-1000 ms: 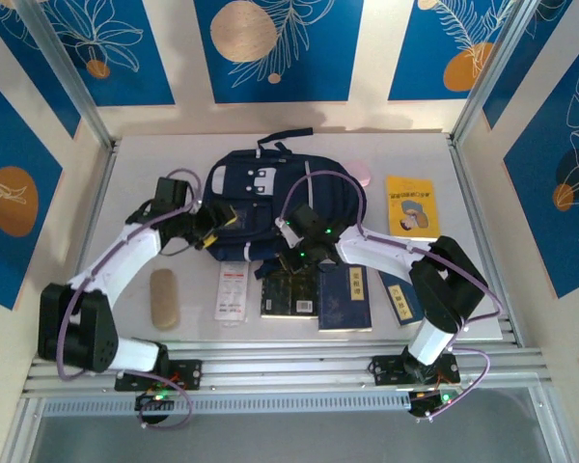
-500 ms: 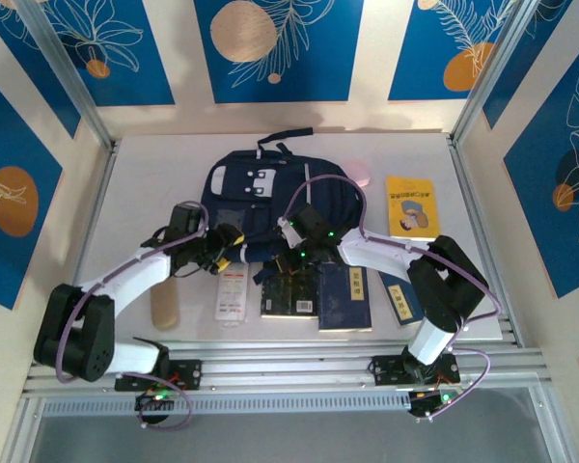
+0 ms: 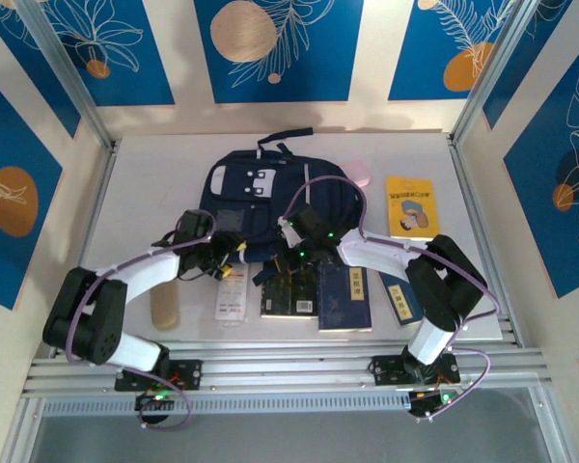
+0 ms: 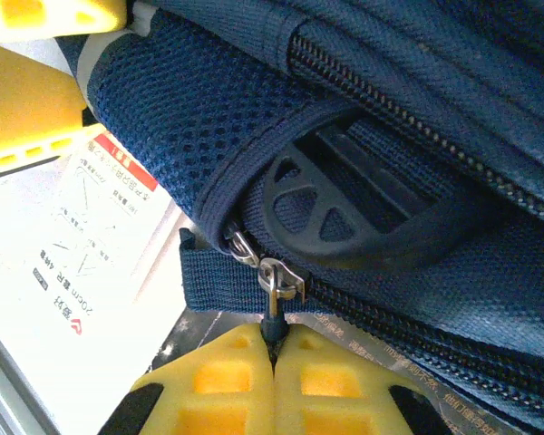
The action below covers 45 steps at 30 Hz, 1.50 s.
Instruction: Pack books, pencil case, and school supplies into a backpack
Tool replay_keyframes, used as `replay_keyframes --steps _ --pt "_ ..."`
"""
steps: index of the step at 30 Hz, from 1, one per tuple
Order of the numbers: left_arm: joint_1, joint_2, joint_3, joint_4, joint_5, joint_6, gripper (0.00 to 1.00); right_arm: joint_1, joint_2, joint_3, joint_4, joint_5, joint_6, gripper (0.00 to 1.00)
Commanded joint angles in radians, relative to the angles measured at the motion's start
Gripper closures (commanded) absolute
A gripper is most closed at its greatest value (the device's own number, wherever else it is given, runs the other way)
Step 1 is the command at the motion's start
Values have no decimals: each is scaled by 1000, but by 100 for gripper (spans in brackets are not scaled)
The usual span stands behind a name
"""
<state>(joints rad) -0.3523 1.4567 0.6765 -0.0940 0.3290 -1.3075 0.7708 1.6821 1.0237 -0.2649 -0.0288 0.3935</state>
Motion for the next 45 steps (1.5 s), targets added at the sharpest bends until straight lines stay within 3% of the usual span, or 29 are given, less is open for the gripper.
replay_keyframes --steps 1,14,29,35,45 --pt "-9 50 61 3 -56 26 37 1 1 -11 15 -5 6 100" --pt "10 89 87 -9 -116 58 100 -11 8 -56 -20 86 -18 100" --pt "92 17 80 -56 -125 127 100 -86 -95 -96 -118 176 -28 100" --pt "135 -30 75 -80 -132 163 100 -111 -136 -89 -232 300 -11 100" --pt "190 -53 100 -115 -113 201 100 -241 -212 -117 -230 392 96 100"
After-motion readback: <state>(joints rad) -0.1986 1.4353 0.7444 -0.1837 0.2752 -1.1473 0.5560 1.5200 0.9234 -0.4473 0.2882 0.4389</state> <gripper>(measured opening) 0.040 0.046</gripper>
